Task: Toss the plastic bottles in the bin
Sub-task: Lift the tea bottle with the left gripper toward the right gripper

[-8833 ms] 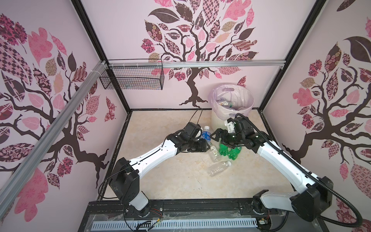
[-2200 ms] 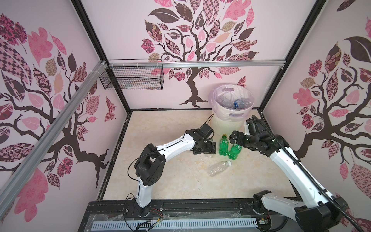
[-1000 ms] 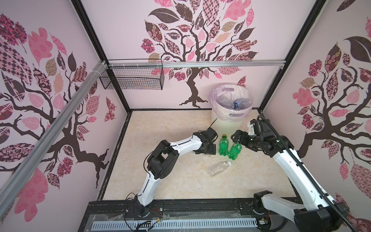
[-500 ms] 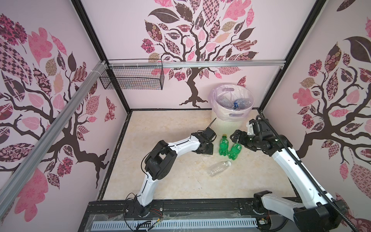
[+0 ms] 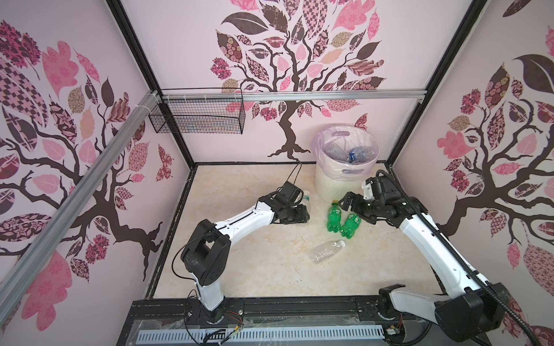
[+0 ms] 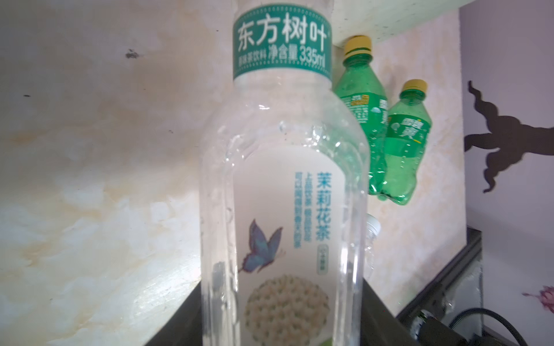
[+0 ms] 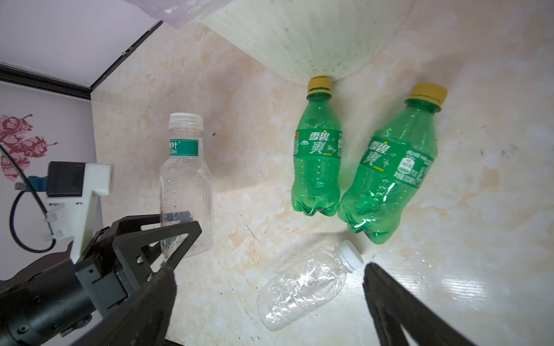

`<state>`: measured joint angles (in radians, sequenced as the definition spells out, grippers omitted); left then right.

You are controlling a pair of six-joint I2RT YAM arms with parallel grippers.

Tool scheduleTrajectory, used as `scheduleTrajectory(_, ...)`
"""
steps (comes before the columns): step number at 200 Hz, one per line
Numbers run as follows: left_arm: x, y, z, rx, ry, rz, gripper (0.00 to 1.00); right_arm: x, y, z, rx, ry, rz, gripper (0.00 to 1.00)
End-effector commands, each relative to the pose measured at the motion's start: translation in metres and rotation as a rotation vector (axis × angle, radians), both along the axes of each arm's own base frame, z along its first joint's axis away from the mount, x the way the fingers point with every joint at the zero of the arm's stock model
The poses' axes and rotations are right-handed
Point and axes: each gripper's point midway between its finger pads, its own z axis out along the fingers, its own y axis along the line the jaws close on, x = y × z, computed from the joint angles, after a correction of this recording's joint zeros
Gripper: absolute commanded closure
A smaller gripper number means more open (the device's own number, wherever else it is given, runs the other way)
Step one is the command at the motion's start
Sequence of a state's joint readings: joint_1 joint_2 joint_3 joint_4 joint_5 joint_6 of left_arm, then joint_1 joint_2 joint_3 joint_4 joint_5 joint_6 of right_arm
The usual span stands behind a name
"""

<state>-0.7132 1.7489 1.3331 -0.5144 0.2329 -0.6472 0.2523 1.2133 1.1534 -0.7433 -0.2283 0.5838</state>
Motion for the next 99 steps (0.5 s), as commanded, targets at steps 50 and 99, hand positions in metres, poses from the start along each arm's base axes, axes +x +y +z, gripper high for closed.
scheduleTrajectory(50,-0.023,-0.011,0.041,-0.167,-0.012,-0.066,0.44,0.027,0.056,0.016,0.213,-0.017,0.043,0.01)
scheduleTrajectory(99,-0.028,-0.013,0.055,-0.196,-0.025,-0.081,0.44,0.037,0.078,0.011,0.248,0.001,0.091,0.04)
